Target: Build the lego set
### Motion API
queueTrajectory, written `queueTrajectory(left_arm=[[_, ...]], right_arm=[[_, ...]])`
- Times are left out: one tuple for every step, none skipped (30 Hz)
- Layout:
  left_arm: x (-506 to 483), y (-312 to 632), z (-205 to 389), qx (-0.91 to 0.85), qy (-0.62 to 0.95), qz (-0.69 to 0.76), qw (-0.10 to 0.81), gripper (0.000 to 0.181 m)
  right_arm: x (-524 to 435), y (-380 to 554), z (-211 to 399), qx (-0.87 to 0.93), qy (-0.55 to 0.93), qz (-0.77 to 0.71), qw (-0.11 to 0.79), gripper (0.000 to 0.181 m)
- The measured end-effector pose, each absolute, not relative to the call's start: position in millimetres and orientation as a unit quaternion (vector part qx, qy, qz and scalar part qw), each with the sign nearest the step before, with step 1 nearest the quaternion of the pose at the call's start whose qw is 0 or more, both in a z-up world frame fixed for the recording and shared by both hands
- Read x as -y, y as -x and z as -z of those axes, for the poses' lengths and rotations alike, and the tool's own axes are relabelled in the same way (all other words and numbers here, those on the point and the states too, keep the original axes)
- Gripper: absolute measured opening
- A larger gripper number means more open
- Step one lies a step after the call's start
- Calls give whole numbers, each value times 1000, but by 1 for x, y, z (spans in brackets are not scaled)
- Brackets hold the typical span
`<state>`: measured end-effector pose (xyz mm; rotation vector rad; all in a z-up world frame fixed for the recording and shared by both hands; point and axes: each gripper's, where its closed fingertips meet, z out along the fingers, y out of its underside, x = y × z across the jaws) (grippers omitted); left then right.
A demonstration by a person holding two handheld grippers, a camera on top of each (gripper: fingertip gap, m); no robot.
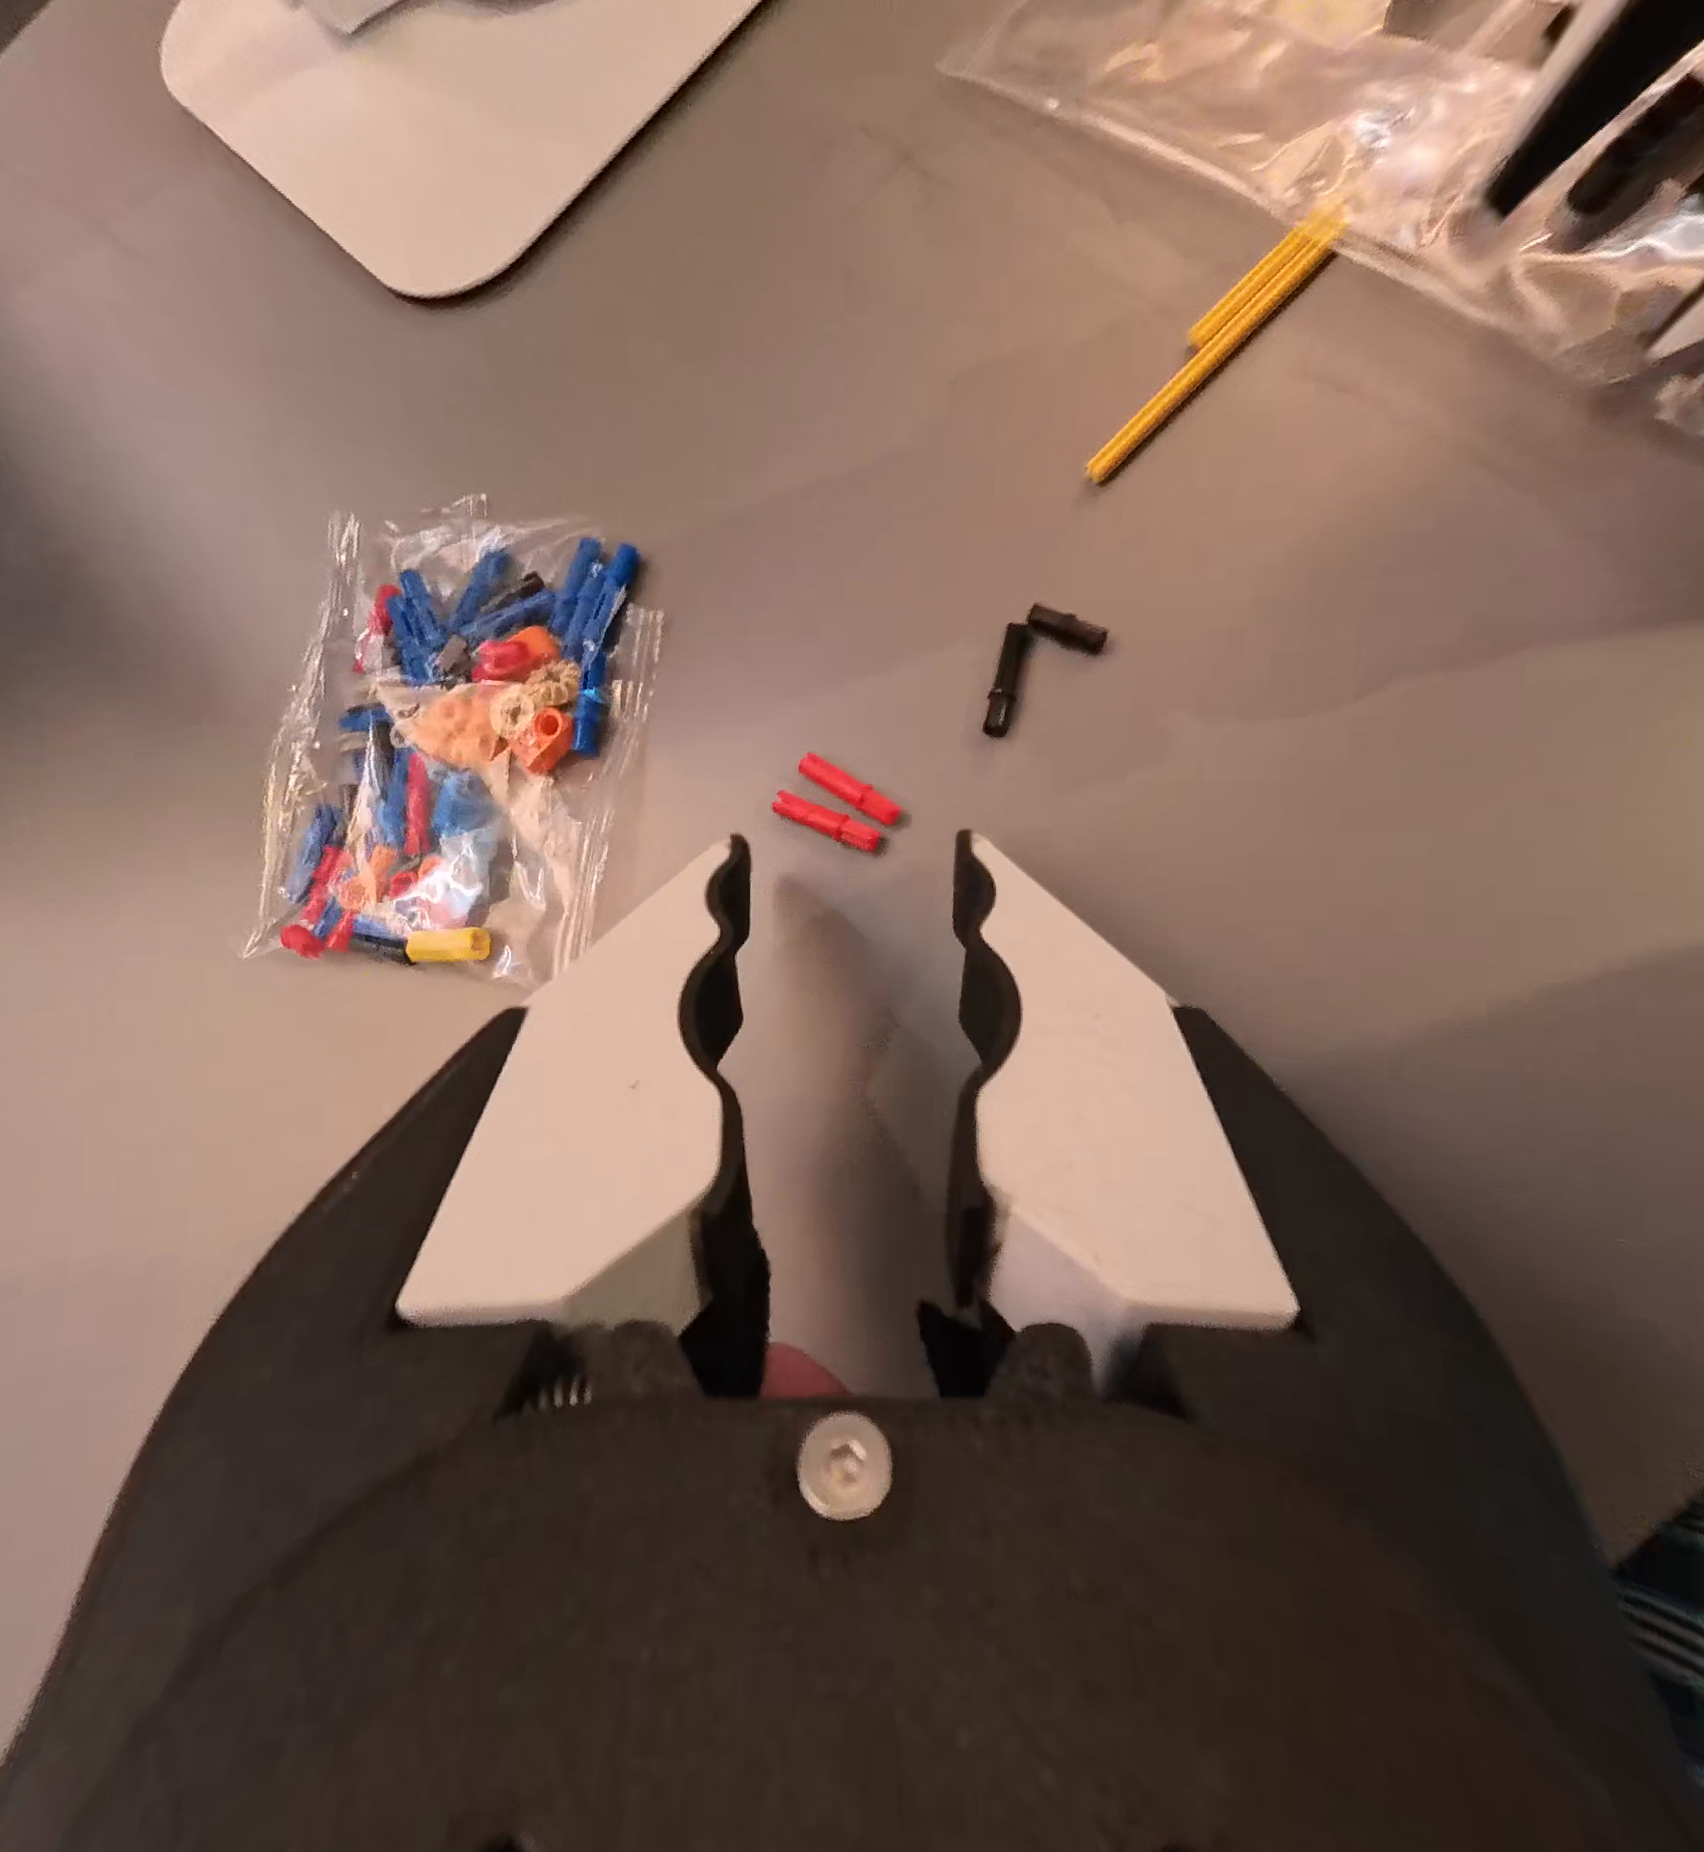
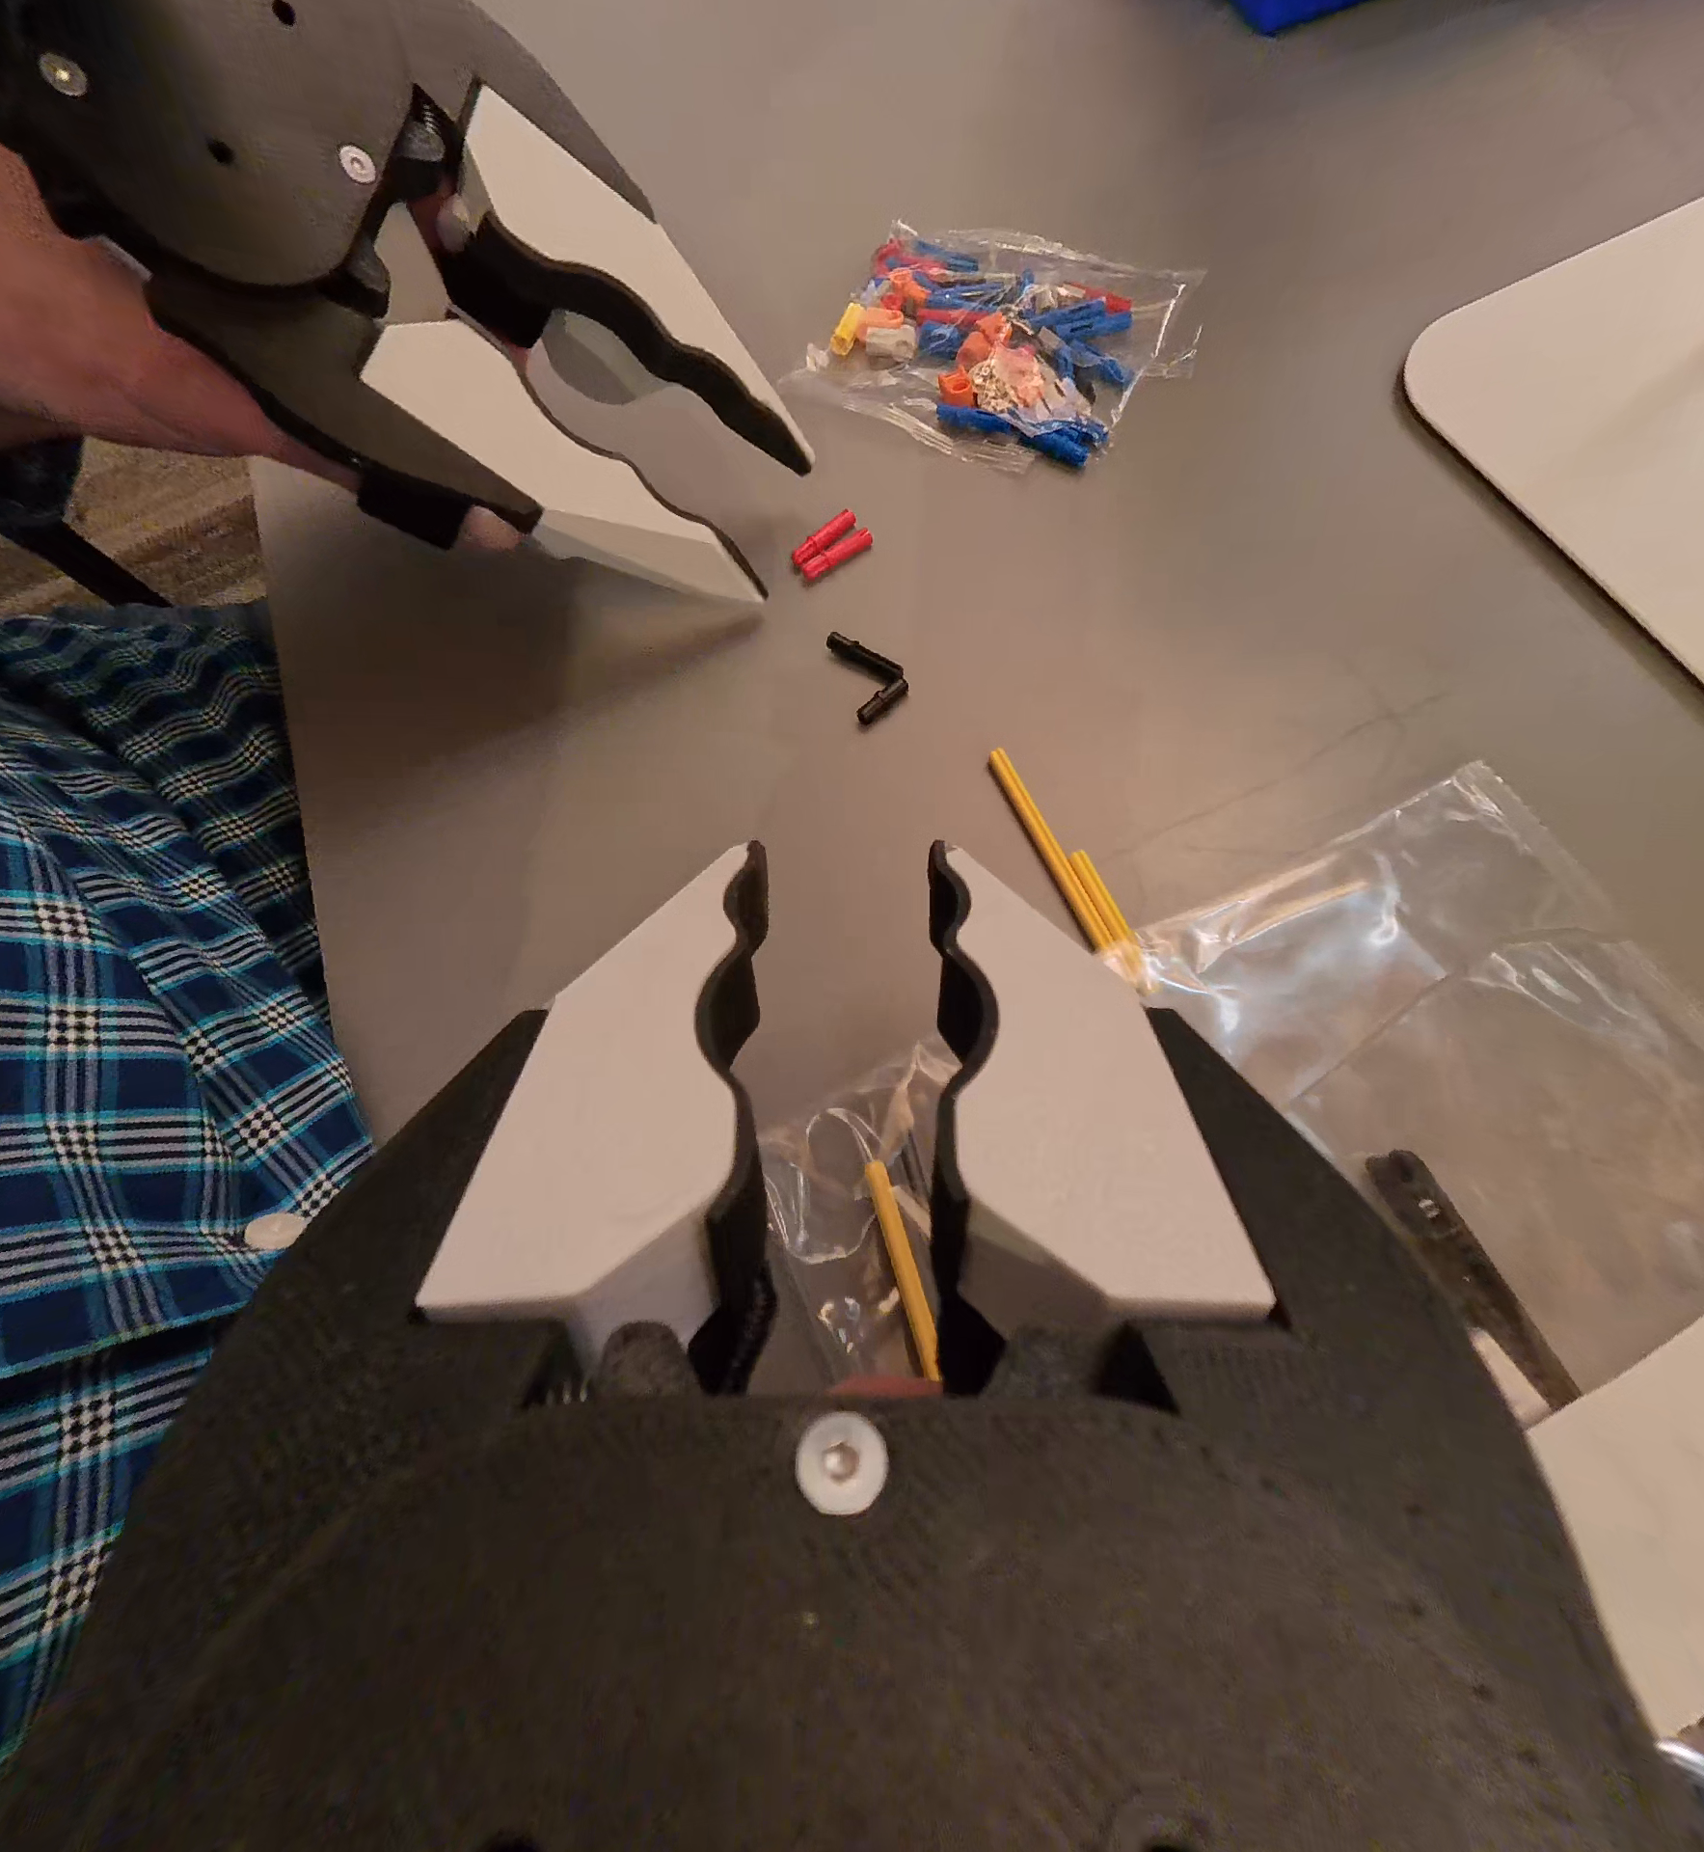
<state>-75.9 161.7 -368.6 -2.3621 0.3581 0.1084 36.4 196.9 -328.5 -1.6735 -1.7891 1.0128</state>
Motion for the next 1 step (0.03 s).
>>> queueTrajectory(left_arm=[[-162,78,370,-141,919,-42,365,38]], right_arm=[[-197,-36,328,654,613,-371,243,29]])
